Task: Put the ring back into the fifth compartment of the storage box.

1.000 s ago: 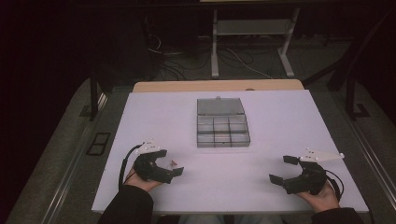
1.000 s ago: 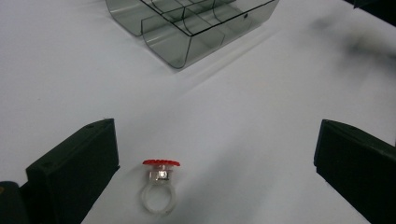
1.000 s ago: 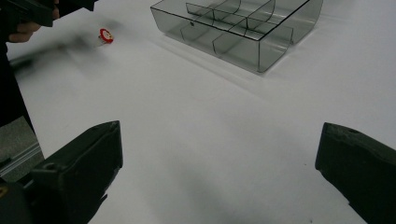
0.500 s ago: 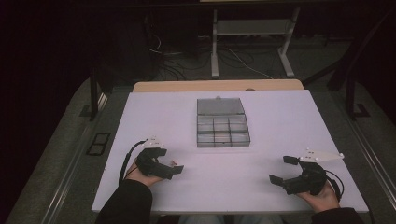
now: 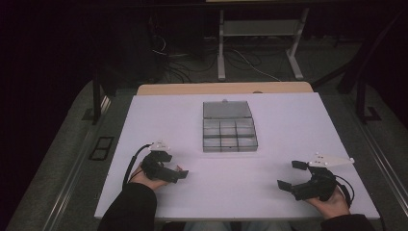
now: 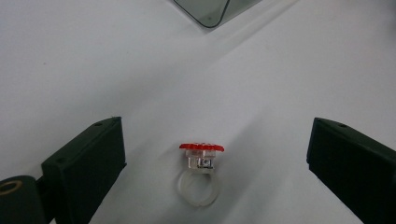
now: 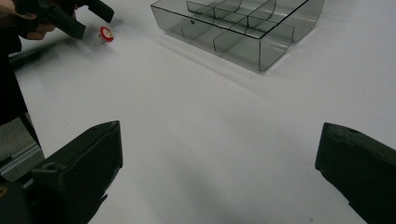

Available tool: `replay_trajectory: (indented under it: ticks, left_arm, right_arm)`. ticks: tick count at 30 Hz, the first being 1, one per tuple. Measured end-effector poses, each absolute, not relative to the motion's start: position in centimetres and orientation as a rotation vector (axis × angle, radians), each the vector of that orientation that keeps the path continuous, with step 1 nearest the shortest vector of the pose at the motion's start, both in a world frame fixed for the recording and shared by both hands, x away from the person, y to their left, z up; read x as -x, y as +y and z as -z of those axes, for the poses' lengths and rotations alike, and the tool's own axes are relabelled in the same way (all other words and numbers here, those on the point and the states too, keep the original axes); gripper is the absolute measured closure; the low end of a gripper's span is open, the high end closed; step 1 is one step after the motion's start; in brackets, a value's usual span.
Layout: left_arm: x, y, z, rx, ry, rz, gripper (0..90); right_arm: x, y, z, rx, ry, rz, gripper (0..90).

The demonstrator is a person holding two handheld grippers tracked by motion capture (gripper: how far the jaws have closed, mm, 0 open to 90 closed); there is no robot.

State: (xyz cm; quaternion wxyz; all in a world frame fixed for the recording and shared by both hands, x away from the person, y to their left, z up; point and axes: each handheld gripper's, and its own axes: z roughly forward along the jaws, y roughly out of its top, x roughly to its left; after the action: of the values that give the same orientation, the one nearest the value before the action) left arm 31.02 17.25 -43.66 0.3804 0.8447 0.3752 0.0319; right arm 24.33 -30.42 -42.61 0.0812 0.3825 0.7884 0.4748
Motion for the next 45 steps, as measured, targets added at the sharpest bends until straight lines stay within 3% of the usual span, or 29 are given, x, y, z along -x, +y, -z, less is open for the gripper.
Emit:
replay_trajectory:
  ticks: [25,37,45]
  left_arm:
    - [-31.7,17.3,43.55,-2.268,0.948,-0.09,39.6]
    - [-31.69,16.98,43.39,-2.31,0.94,-0.105,64.9]
    - [-31.97,17.17,43.34,-2.308,0.962,-0.086,70.0]
  right_arm:
    - [-24.33,-30.27,42.66,-1.14,2.363,-1.421,0.4]
    - [-24.37,-30.25,42.68,-1.142,2.365,-1.418,0.4]
    - [-24.36,-30.25,42.69,-1.143,2.366,-1.418,0.4]
